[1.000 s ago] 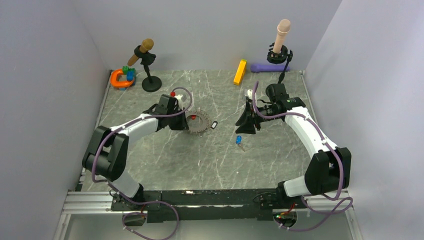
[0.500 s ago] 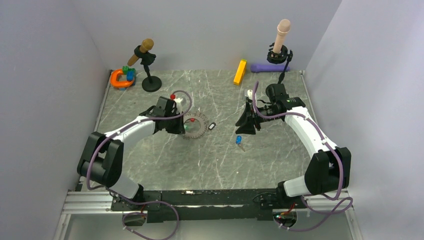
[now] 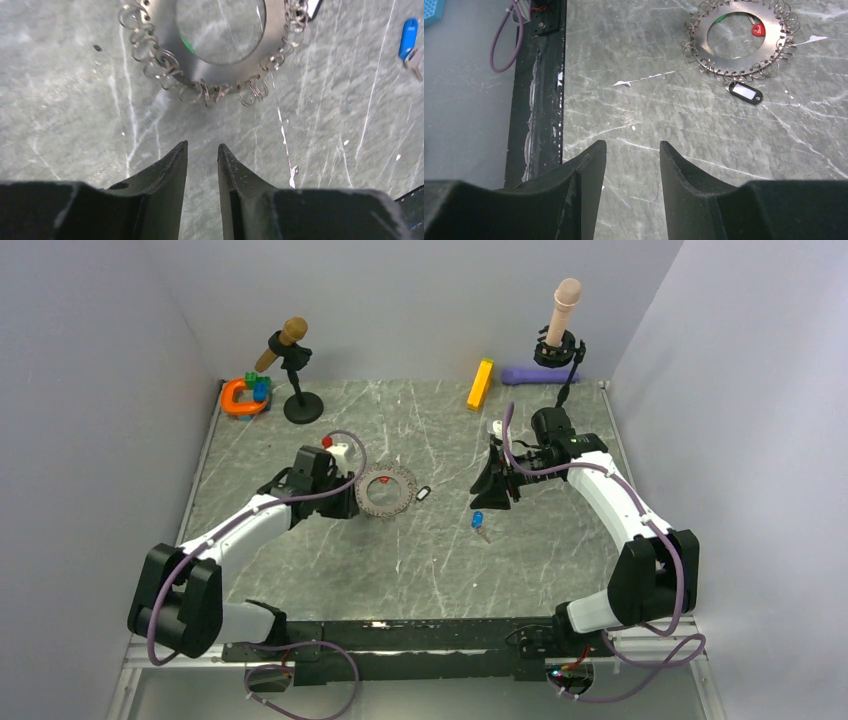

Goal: Put the keys on the keyring

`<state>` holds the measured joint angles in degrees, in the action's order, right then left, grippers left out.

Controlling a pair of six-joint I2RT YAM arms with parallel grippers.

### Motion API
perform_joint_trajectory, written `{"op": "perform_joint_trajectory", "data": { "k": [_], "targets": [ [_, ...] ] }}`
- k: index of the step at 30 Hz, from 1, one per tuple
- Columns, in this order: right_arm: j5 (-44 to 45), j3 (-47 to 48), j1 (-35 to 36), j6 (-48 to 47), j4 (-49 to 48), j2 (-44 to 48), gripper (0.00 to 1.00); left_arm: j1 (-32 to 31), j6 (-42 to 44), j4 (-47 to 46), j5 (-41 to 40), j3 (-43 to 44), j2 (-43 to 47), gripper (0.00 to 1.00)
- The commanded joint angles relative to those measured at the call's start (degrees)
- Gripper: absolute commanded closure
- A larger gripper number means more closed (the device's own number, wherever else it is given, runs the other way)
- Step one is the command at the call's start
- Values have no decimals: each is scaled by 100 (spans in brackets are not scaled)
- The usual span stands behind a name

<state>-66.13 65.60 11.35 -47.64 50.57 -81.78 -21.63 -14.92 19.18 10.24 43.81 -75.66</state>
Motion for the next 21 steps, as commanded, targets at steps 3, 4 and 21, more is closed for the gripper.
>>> {"op": "perform_joint_trajectory", "data": {
  "k": [3, 4, 21],
  "targets": [
    [-190, 225, 26, -180, 39, 17, 52, 377, -328, -755, 483, 59, -273, 66],
    [-191, 225, 22, -188, 50, 21, 52, 378, -371, -837, 585, 103, -373, 66],
    [-172, 277, 42, -315, 178, -39, 52, 108, -308, -572, 303, 752, -1195, 61]
  ]
}}
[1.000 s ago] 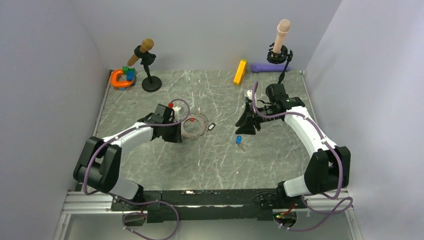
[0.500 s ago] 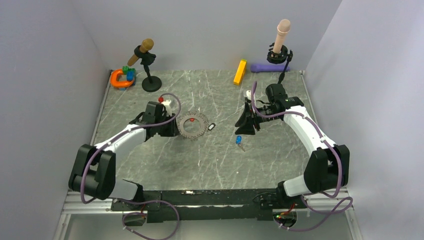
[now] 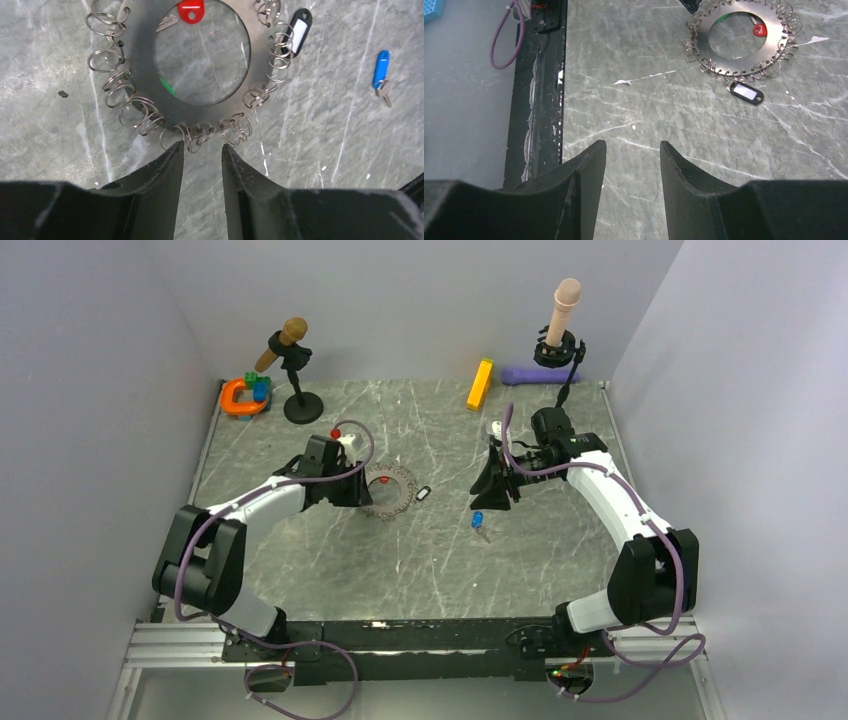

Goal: Put the keys on the keyring

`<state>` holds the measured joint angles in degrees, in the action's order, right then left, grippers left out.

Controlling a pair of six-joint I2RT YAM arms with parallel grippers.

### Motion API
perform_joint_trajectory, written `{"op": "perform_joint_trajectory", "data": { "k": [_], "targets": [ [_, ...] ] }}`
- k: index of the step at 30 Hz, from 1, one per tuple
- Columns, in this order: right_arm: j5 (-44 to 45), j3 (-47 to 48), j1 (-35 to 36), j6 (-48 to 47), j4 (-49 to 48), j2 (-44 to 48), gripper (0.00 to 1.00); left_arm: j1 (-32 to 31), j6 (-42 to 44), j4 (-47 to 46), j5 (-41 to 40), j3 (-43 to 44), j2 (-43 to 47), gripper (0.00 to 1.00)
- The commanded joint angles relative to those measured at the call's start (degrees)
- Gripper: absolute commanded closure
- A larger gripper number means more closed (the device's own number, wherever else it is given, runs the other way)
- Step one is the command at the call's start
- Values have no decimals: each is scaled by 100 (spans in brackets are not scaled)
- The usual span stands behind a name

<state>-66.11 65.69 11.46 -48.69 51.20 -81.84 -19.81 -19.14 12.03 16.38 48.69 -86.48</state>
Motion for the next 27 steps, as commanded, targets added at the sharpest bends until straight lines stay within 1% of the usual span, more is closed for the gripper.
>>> {"op": "perform_joint_trajectory", "data": {
  "k": [1, 6, 11, 15, 20, 25, 27],
  "targets": [
    [-167, 262, 29, -211, 111, -26, 52, -83, 160, 185, -403, 286, -122, 61],
    [-164, 251, 31, -194, 92, -31, 51, -84, 497, 440, -817, 451, -162, 64],
    [-163, 266, 34, -203, 110, -45, 51, -87, 790, 667, -675, 609, -308, 67],
    [-159, 267, 26, -203, 111, -42, 51, -106, 1012, 941, -769, 669, -327, 69],
    [-167, 269, 40, -219, 127, -67, 51, -297, 1534, 1252, -1362, 573, -164, 68],
    [-171, 279, 58, -238, 151, -75, 51, -610, 2393, 961, -1621, 277, -116, 65],
    [-174, 278, 60, -238, 145, -67, 51, -759, 2629, 871, -1847, 219, -174, 64]
  ]
}}
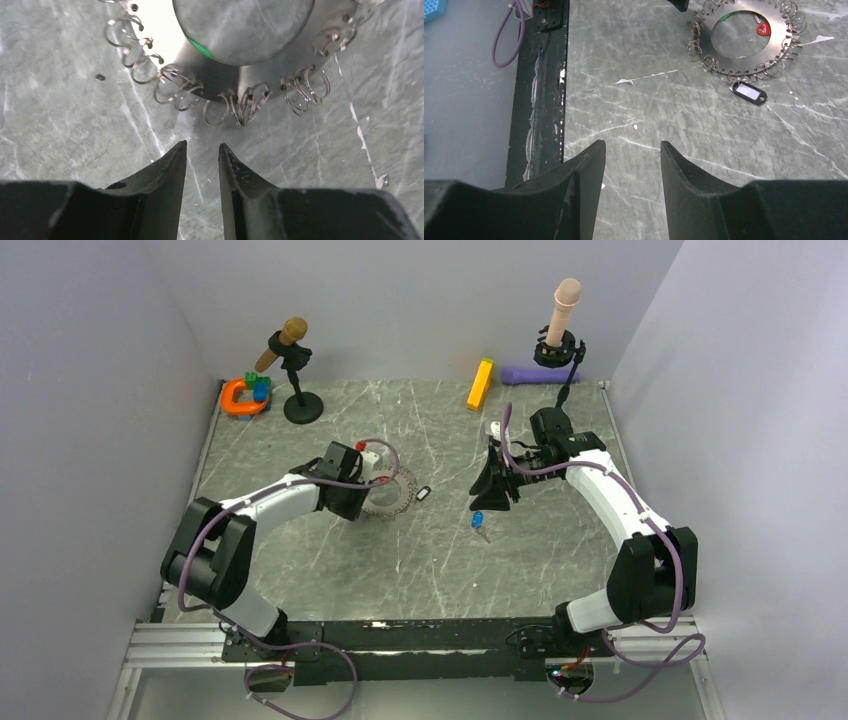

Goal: Put the keys on the keyring

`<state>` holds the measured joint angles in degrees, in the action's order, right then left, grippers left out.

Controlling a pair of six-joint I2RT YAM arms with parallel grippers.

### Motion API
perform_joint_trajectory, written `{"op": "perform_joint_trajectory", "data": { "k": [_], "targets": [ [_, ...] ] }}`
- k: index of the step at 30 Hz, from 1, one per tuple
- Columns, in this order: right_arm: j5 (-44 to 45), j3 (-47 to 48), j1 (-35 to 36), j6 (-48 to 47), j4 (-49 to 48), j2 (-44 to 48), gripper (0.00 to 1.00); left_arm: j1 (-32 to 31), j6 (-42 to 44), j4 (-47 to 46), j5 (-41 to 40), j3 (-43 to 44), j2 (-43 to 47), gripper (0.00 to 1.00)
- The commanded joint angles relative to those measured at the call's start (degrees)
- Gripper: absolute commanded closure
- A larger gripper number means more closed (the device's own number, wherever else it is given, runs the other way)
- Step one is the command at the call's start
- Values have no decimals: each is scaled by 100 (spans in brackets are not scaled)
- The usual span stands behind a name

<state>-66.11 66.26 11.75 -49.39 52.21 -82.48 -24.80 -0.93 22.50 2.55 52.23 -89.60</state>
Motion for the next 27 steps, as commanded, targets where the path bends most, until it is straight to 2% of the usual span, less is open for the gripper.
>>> {"op": "perform_joint_trajectory", "data": {
  "k": [1, 11, 27],
  "targets": [
    [-173, 221, 30, -169, 46, 8, 51, -300, 877, -241, -521, -176, 110, 65],
    [-192, 256, 27, -245, 145, -14, 51, -504, 1203, -569, -837, -73, -202, 66],
    [-192, 291, 33, -300, 219, -59, 50, -705, 1488, -466, -707, 225, -459, 67]
  ]
}}
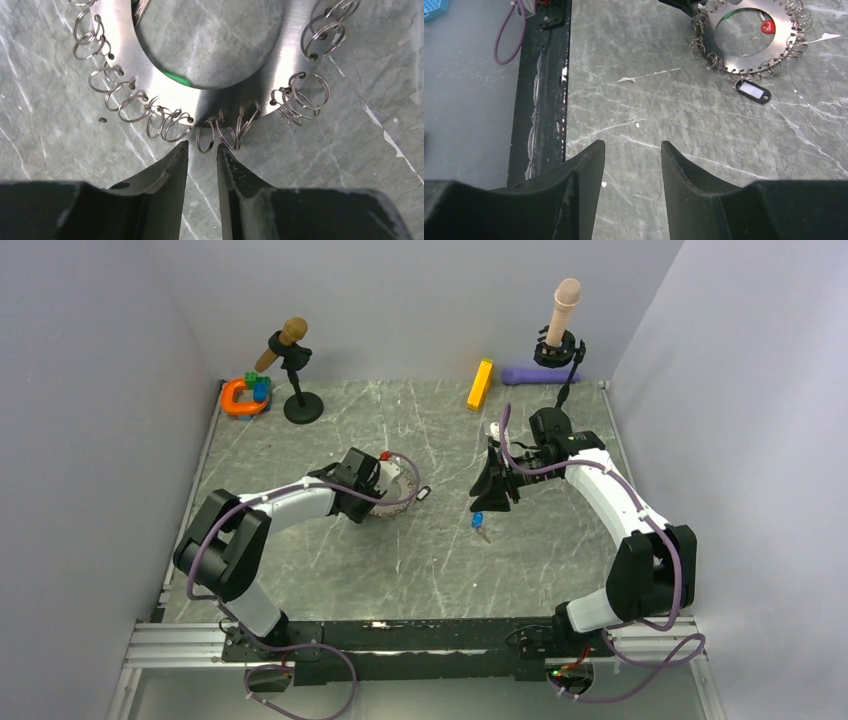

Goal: Put the keys on the keyring

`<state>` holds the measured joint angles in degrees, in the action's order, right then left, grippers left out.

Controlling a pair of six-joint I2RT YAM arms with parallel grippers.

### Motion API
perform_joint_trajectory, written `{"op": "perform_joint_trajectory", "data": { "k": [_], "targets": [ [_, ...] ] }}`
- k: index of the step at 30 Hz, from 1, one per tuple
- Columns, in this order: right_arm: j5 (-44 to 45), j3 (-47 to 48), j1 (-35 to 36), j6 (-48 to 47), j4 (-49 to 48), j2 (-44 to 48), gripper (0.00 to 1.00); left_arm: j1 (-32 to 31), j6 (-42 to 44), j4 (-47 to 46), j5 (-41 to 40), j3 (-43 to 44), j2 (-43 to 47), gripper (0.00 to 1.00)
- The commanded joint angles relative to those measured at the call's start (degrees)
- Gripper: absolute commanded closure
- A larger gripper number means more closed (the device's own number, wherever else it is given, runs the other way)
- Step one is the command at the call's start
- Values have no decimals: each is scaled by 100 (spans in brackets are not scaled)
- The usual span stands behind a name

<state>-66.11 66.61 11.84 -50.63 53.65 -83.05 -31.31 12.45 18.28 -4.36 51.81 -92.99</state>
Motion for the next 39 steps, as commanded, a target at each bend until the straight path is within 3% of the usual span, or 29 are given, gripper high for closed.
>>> {"op": "perform_joint_trajectory", "data": {
  "k": [1, 7, 12, 21, 28, 33, 39],
  "targets": [
    [-183, 256, 23, -175, 70, 6, 50, -59, 159, -39, -20, 282, -149, 68],
    [-177, 256, 27, -184, 75, 10, 50, -109, 208, 35, -26, 404, -282, 74],
    [-179, 274, 29, -219, 125, -1, 50, -112, 195, 107, 55, 461, -321, 100],
    [-204, 263, 42, -355, 203, -10, 50, -185, 263, 795, -83, 697, 425, 100],
    [-97, 37, 634, -1764, 548, 191, 48, -222, 968, 1679, 573, 1308, 1372, 100],
    [-295, 444, 882, -3023, 957, 354, 39, -234, 1456, 2150, 1130, 1991, 1852, 100],
    [-832, 1556, 1029, -2097, 355, 56, 38, -254, 1934, 1622, 2285, 2007, 2649, 100]
  ]
}}
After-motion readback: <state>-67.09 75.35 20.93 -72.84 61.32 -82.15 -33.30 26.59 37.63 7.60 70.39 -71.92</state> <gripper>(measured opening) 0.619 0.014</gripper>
